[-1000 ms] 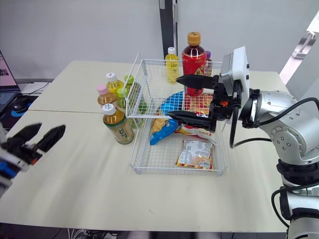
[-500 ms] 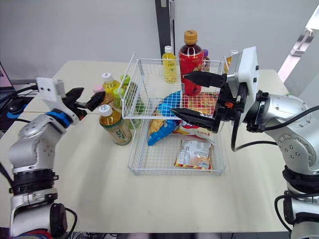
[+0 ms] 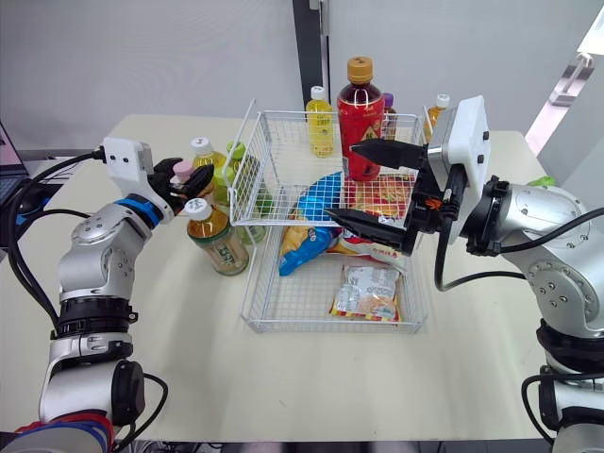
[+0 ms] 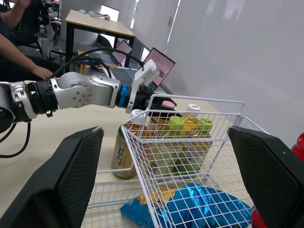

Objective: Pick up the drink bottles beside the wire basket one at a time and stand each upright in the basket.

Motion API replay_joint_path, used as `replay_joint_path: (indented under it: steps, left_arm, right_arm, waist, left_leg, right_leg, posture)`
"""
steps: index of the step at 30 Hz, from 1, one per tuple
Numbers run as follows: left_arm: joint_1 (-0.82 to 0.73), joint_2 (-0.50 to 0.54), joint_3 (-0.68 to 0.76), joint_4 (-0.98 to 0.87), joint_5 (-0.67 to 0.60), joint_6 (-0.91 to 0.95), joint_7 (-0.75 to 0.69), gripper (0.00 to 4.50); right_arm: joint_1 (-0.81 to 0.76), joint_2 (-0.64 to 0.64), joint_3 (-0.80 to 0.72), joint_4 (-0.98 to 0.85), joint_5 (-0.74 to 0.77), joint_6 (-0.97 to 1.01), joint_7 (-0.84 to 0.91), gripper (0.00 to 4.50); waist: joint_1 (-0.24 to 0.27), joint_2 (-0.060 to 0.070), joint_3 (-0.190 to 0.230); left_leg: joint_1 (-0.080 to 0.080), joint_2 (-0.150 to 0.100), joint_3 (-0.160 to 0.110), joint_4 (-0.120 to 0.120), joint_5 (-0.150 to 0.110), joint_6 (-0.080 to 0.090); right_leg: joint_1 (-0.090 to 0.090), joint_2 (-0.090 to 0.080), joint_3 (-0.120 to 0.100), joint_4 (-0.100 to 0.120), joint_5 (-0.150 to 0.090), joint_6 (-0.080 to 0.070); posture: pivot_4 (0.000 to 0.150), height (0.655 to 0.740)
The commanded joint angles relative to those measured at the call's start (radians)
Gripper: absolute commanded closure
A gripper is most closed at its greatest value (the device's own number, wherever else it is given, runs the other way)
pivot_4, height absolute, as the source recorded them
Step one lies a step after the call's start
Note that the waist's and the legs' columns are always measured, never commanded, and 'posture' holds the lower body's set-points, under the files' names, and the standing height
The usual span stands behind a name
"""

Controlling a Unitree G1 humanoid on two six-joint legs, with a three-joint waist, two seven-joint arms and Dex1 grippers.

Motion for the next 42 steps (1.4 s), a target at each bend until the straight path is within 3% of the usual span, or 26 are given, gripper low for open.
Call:
replay_joint_path:
  steps: [1,3,11,20,27,34,42]
  left_arm:
    - [-0.012,0.016,0.002,-0.013,0.008,-0.015,0.0,2.46]
    - [-0.01,0.016,0.001,-0.013,0.011,-0.013,0.001,3.09]
    - [0.01,0.052,0.059,-0.096,-0.041,0.01,-0.017,3.14]
    - [-0.071,0.349,0.142,-0.206,-0.182,0.243,-0.179,3.14]
    - [-0.345,0.53,0.114,-0.12,-0.29,0.428,-0.332,3.14]
    - [-0.696,0.438,-0.01,0.016,-0.268,0.465,-0.379,3.14]
    - [-0.915,0.266,-0.106,0.171,-0.228,0.436,-0.463,3.14]
  right_arm:
    - [-0.007,-0.011,-0.032,-0.02,0.013,-0.005,-0.005,0.0]
    - [-0.009,-0.011,-0.032,-0.017,0.013,-0.005,-0.004,0.0]
    - [-0.018,-0.004,-0.022,-0.007,0.008,-0.009,0.002,0.0]
    - [-0.014,0.014,-0.033,0.007,0.019,-0.02,0.005,0.0]
    - [-0.011,0.037,-0.045,0.01,0.041,-0.025,-0.004,0.0]
    - [-0.004,0.035,-0.055,-0.002,0.02,-0.047,-0.034,0.0]
    - [0.035,0.016,-0.087,-0.044,0.009,-0.051,-0.08,0.0]
  waist:
    - [0.0,0.0,0.0]
    - [0.0,0.0,0.0]
    - [-0.003,0.0,0.0]
    - [-0.003,-0.001,0.002]
    - [0.004,-0.001,0.003]
    - [0.005,-0.005,0.006]
    - [0.0,-0.003,0.007]
  left_leg:
    - [0.0,0.0,0.0,0.0,0.0,0.0]
    - [0.0,0.0,0.0,0.0,0.0,0.0]
    - [0.0,0.0,0.0,0.0,0.0,0.0]
    - [-0.004,0.001,0.0,-0.001,0.0,0.0]
    - [-0.004,0.0,0.0,-0.001,0.0,0.0]
    - [-0.005,0.0,0.0,0.0,0.0,0.0]
    - [-0.005,0.001,0.001,-0.001,0.0,0.0]
  right_leg:
    - [0.0,0.0,0.0,0.0,0.0,0.0]
    - [0.0,0.0,0.0,0.0,0.0,0.0]
    - [0.0,0.0,0.0,0.0,0.0,0.0]
    - [-0.005,0.001,0.0,0.0,0.0,0.0]
    - [-0.005,0.0,-0.001,-0.001,0.0,0.0]
    - [-0.005,0.001,-0.001,-0.001,0.0,0.0]
    - [-0.007,0.003,0.001,0.0,0.0,0.0]
  posture:
    - [0.15,0.74]
    - [0.15,0.74]
    - [0.15,0.74]
    - [0.15,0.74]
    - [0.15,0.74]
    - [0.15,0.74]
    - [0.15,0.74]
